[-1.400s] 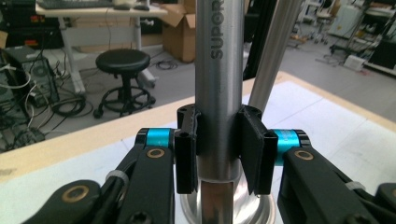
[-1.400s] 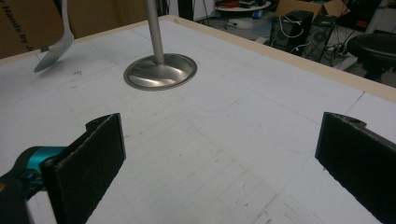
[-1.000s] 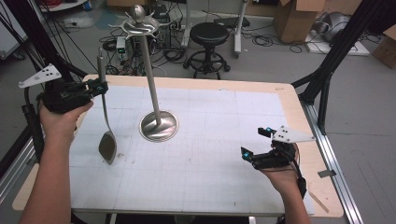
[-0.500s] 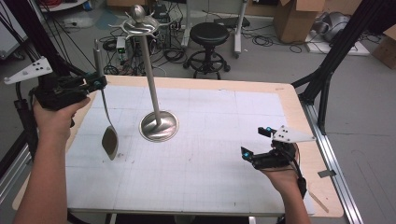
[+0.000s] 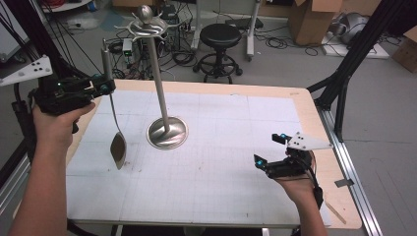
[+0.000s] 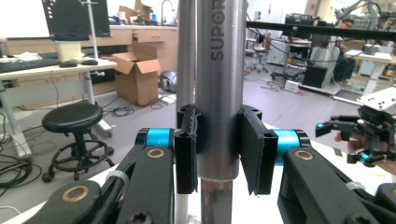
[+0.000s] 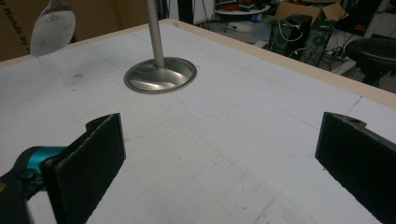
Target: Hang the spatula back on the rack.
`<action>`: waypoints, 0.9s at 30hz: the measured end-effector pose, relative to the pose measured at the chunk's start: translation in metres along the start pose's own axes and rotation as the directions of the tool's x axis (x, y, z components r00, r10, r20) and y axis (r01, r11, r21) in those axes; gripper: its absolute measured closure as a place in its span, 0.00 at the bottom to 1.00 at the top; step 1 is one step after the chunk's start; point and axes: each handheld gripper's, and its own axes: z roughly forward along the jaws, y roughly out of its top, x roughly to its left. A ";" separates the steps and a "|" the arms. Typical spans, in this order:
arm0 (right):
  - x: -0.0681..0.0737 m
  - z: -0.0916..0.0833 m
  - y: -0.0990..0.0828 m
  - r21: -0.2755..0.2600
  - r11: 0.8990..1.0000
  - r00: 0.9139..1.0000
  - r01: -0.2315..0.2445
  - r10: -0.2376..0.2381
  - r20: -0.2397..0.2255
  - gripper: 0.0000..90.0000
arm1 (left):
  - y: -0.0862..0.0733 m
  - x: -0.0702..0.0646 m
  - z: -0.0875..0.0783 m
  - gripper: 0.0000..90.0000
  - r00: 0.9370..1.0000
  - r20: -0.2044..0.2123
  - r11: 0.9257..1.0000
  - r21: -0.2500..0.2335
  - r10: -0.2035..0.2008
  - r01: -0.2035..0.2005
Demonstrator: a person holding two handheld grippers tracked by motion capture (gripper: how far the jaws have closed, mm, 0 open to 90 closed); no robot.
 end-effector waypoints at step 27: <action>-0.001 -0.001 0.000 -0.005 1.000 1.000 -0.001 0.001 -0.001 0.00 | 0.014 -0.015 0.034 0.77 0.999 -0.017 0.996 0.072 0.050 -0.049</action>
